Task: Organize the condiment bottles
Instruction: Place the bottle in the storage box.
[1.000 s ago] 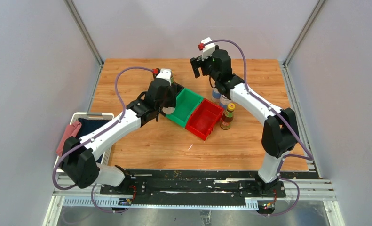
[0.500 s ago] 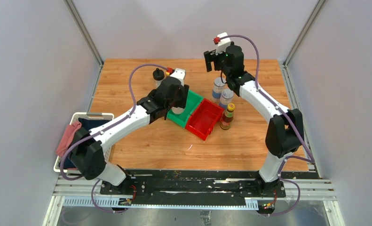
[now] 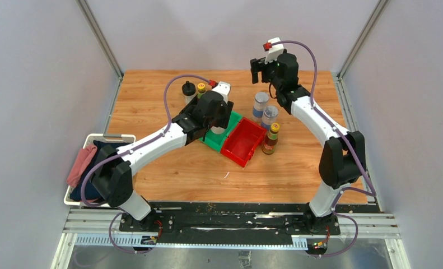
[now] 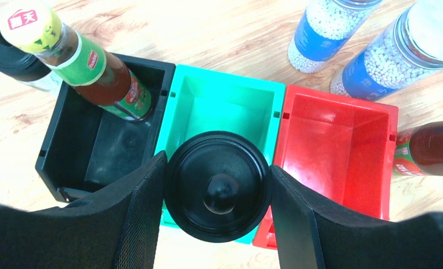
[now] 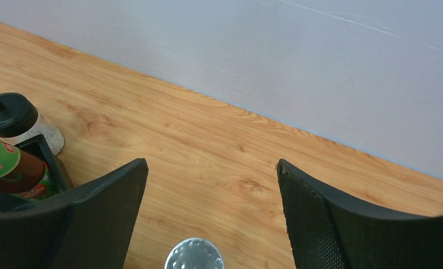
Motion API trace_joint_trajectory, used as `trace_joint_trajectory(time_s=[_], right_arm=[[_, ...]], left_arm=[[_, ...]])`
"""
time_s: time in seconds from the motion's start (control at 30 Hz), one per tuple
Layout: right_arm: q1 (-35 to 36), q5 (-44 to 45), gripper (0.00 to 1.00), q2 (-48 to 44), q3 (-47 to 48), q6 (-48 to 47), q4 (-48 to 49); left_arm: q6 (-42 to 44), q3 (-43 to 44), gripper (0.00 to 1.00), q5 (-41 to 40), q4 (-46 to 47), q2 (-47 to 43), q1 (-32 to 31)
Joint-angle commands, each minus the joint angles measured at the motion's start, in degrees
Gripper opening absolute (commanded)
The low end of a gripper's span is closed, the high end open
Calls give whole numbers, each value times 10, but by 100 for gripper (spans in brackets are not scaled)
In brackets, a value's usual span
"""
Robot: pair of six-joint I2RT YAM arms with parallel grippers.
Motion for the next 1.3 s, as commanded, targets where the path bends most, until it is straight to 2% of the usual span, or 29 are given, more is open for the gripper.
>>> trace_joint_trajectory(time_s=[0.0, 0.73, 1.27], right_arm=[[-12, -10, 89, -25, -9, 12, 15], [-21, -21, 89, -24, -12, 19, 19], [-25, -27, 89, -16, -9, 21, 19]], left_arm=[[19, 27, 0, 1, 55, 12, -5], [40, 28, 0, -17, 121, 57, -2], [39, 24, 0, 53, 175, 82, 43]])
